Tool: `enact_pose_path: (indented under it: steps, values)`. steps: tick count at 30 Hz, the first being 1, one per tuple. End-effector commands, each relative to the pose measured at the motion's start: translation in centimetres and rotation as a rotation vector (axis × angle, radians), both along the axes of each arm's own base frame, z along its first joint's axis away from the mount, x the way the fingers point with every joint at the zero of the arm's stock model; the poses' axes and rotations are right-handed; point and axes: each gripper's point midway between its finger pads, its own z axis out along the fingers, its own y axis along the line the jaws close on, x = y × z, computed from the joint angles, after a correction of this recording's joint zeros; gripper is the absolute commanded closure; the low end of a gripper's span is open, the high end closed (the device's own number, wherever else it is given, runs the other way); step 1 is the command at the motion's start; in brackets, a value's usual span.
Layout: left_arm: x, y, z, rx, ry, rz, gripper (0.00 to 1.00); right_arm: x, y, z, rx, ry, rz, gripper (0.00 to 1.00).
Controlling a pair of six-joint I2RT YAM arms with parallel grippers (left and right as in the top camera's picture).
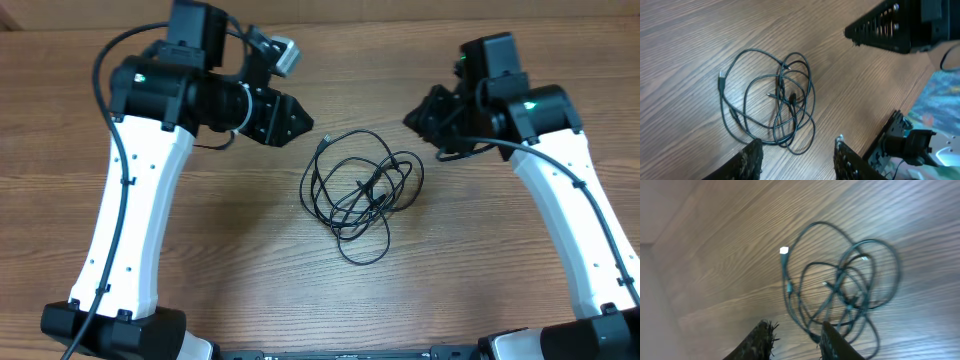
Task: Untangle cables
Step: 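Lower the left gripper onto the cable pile and pinch a strand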
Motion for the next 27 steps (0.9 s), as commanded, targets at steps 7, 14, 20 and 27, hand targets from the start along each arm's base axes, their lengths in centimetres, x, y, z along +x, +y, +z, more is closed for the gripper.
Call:
enact_pose_path:
  steps: [7,14,20,27]
  values:
    - [-1.4,-4.7,-4.3,0.019,0.045,-0.086,0.54,-0.2,-5.8,-1.1,-0.065,0.044,-0.055,0.51]
    - [-2.3,-9.3,-8.7,-0.004,0.055,-0.134,0.52,-0.9,-8.3,-1.6,-0.089,0.076,-0.070,0.49]
    - [-1.6,-8.6,-14.0,0.152,0.096,-0.051,0.51,-1.0,-8.7,-1.7,-0.109,0.071,-0.041,0.45]
    - [-1.4,-8.6,-19.0,0.223,0.202,-0.058,0.51,-1.1,-8.9,-1.8,-0.120,0.074,-0.045,0.43]
